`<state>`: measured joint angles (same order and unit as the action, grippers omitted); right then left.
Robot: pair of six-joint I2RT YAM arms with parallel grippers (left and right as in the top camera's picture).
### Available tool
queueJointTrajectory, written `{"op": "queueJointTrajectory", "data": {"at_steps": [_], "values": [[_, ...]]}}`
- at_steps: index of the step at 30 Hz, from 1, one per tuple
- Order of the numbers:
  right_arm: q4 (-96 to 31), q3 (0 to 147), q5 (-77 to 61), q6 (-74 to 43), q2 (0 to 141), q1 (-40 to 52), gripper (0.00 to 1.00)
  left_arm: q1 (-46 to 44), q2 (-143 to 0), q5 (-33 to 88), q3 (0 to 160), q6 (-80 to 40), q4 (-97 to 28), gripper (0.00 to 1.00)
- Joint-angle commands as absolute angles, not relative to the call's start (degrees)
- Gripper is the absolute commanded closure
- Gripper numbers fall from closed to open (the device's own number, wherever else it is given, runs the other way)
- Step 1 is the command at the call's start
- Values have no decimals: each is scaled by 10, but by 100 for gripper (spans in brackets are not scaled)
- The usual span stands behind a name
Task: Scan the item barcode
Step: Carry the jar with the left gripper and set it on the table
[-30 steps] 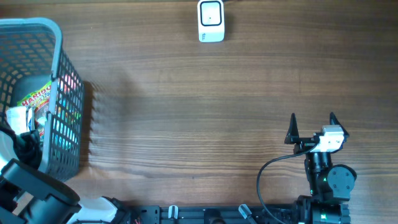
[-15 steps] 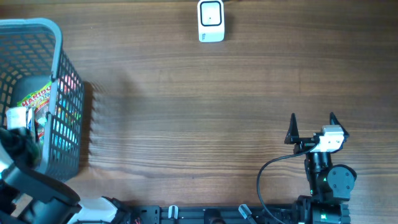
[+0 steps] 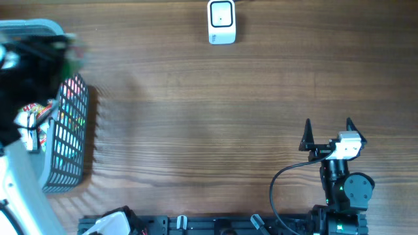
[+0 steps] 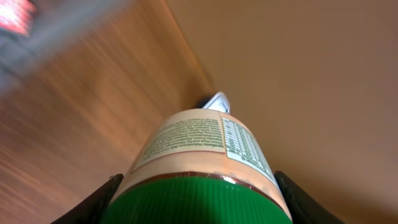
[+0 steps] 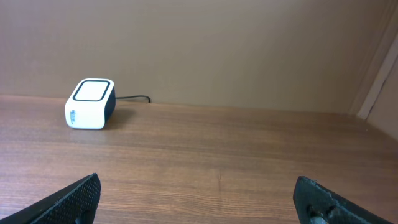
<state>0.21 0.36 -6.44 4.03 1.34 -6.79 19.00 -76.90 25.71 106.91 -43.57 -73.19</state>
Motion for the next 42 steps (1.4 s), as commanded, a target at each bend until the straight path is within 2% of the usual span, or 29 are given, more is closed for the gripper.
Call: {"op": "queueJointTrajectory", "data": {"at_steps": [1,5,8,15,21,24,25,30,34,38,42], "values": [[5,3,-74,45,13,-65,0,-8,-791,93,1075,-424,-760,43],[5,3,-74,45,13,-65,0,-205,-868,-76,1062,-426,-809,43],[5,3,-74,45,13,-65,0,-291,-931,-97,1014,-488,-783,42],[5,3,-74,45,13,-65,0,-405,-1087,-97,936,-691,-676,41],[5,3,-74,45,13,-65,0,-430,-1178,-83,936,-901,-636,34],[5,3,-74,45,13,-65,0,-430,-1196,-50,936,-907,-618,32],[5,3,-74,45,13,-65,0,-430,-1196,-50,936,-907,-618,0],[5,3,-74,45,13,-65,0,-421,-1139,-60,971,-825,-646,0],[5,3,-74,45,13,-65,0,-373,-1043,-152,1107,-686,-754,0],[5,3,-74,45,13,-65,0,-232,-934,-274,1235,-603,-858,0],[5,3,-74,45,13,-65,0,-10,-865,-254,1235,-593,-907,0]]}}
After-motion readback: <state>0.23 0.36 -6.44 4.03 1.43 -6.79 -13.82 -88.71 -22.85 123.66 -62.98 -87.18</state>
